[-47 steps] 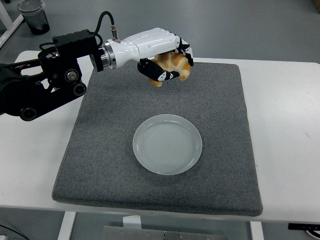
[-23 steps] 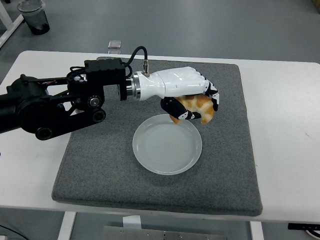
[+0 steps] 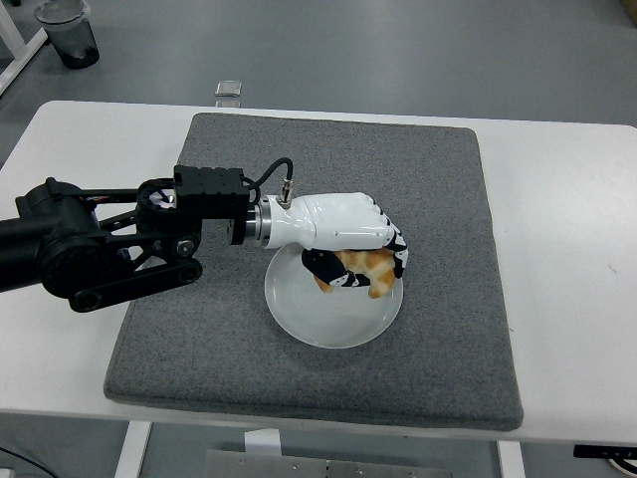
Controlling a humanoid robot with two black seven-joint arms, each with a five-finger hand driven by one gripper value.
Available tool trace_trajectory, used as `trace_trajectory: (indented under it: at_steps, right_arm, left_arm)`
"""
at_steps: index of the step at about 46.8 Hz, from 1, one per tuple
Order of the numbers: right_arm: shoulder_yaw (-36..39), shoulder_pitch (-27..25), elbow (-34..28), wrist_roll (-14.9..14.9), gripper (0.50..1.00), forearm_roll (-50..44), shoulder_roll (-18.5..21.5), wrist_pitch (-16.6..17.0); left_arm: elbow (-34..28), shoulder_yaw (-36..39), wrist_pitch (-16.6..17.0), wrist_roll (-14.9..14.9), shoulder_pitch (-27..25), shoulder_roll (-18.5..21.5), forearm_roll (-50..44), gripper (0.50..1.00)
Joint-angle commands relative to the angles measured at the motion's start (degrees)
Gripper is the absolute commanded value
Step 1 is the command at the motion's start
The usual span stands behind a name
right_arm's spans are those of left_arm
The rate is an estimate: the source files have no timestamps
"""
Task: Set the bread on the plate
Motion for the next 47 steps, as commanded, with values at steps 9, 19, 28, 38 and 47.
trace_trajectory:
  at_steps: [9,19,28,38,47]
  right_arm:
    - [-0.07,0.00,0.00,0.00,0.930,0.00,0.00,0.01]
    - [0.01,0.00,0.00,0.00,0.932,0.00,0.00,0.01]
    - [0.01,0.00,0.00,0.00,0.930,0.00,0.00,0.01]
    - [0.01,0.00,0.00,0.00,0.932,0.00,0.00,0.01]
    - [0.01,0.00,0.00,0.00,0.932,0.00,0.00,0.01]
  left_arm:
    - [2.10,1.67,0.26,-0.32,0.63,0.30,0.23,0.500]
    - [3.69,3.26,0.61,-0.58,1.07,0.03,1.72,0.500]
    - [3.86,3.43,0.61,-0.58,1.42,-0.14,1.81,0.500]
    - [4.21,3.61,0.61,-0.58,1.51,-0.14,2.25,0.500]
    - [4.21,3.70,0.61,-0.58,2.04,-0.32,2.33,0.500]
